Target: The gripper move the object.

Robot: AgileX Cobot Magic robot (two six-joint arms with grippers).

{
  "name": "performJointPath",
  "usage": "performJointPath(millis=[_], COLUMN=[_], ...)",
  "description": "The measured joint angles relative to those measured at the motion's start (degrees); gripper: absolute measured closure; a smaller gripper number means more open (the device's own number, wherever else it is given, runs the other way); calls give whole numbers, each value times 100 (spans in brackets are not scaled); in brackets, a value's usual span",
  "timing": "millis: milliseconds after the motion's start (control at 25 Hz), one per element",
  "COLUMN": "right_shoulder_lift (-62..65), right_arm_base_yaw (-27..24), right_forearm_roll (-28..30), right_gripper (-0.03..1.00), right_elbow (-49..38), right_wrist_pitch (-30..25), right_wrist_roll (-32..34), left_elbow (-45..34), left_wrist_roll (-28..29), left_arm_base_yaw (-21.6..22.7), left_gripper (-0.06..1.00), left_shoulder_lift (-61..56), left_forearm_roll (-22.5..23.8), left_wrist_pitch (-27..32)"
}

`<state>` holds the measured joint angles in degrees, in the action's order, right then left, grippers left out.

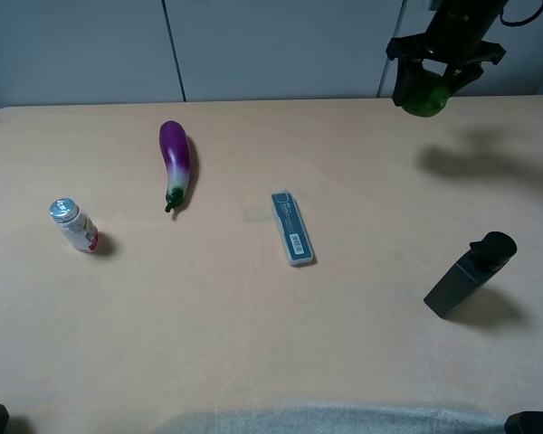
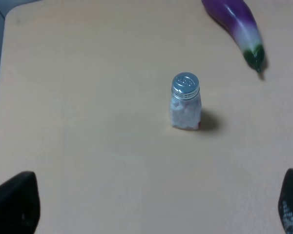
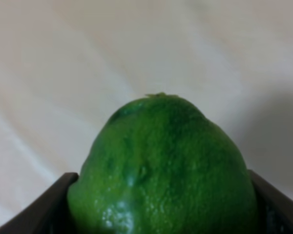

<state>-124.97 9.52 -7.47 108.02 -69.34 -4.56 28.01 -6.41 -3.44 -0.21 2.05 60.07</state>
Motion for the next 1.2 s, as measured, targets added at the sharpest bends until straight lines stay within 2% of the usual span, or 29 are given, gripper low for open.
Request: performJointPath(millis=[360,720,960,1200], right_shoulder_lift=[0,4,4,-1], right_arm_base_yaw=[866,1749,2082,2191], right_forearm_roll=[7,-5,-50,-155], right_gripper=[50,50,50,50], right_elbow=[0,0,0,0], right_wrist_pitch=[54,593,840,958], right_wrist_roll=[387,862,1100,1136], left_elbow=[0,0,0,0], left_wrist_roll=[0,0,-11,-11], left_arm_base_yaw=[0,0,0,0], left_gripper=[-3,-3,-3,-3], left_shoulder_lift=[0,0,0,0], left_forearm_roll=[0,0,0,0], left_wrist_pitch=[0,0,0,0])
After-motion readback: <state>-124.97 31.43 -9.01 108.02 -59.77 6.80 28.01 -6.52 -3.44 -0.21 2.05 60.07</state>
